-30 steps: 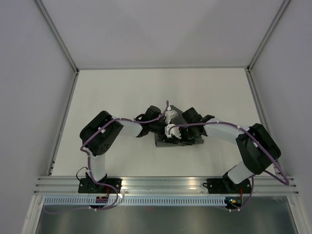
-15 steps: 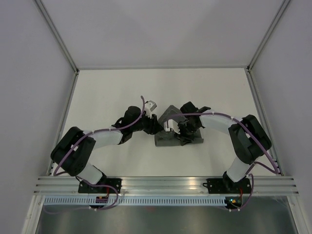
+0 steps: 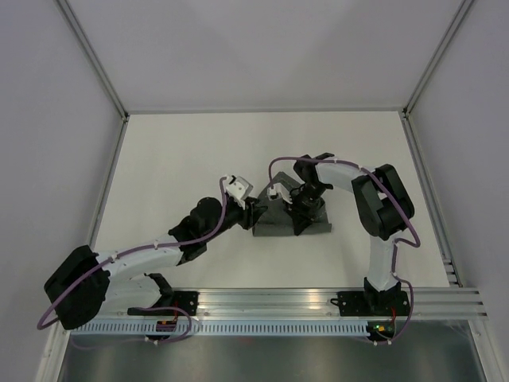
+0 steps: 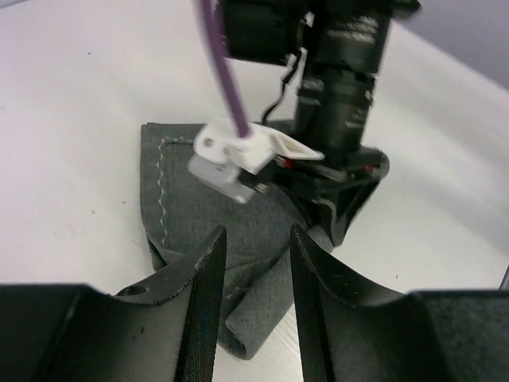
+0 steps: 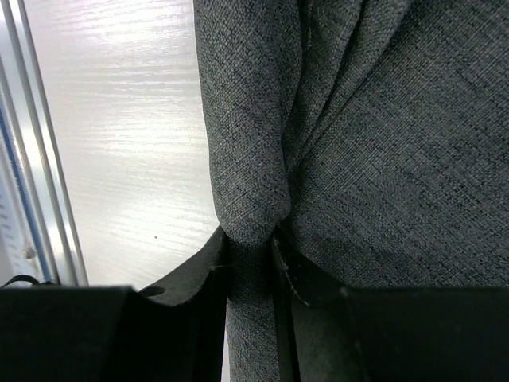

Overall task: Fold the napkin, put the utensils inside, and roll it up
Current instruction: Roll the napkin with the utensil

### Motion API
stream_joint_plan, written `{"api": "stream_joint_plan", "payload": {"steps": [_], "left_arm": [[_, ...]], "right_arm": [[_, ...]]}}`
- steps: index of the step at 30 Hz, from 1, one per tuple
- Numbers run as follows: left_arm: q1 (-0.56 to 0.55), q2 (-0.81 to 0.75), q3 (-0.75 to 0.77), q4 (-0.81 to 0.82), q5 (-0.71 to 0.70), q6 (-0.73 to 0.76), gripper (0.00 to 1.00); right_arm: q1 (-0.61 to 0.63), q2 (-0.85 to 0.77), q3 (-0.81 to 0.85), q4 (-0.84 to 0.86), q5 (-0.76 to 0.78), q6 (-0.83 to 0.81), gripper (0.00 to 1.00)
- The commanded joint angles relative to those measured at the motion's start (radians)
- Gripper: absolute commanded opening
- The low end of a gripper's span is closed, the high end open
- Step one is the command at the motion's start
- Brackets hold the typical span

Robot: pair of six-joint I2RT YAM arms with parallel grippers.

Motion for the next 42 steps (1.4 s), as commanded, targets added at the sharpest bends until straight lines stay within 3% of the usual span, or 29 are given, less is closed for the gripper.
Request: {"api": "stream_joint_plan", "payload": {"steps": [1,10,19,42], "left_arm": [[-0.114,0.026,0.056,-0.055,-0.136,0.185,0.43],[-0.242,0.23,0.197,-0.17,-0.166,0.347,0.46],[-0.294,0.446,0.299,-0.193,-0.147,0.445,0.51],[-0.313,0.654,0.36,-0.179,-0.074,0.525,0.56]], "right_arm": [[-0.011,0.114,0.042,-0.081,0.053,-0.051,0.14],[-0.014,0.226,0.164,-0.163,0.056,-0.038,0.15],[-0.023,0.292,0.229,-0.196,0.062,-0.029,0.15],[-0.051,0.387,0.315,-0.241,0.051,-0.017,0.2]]}}
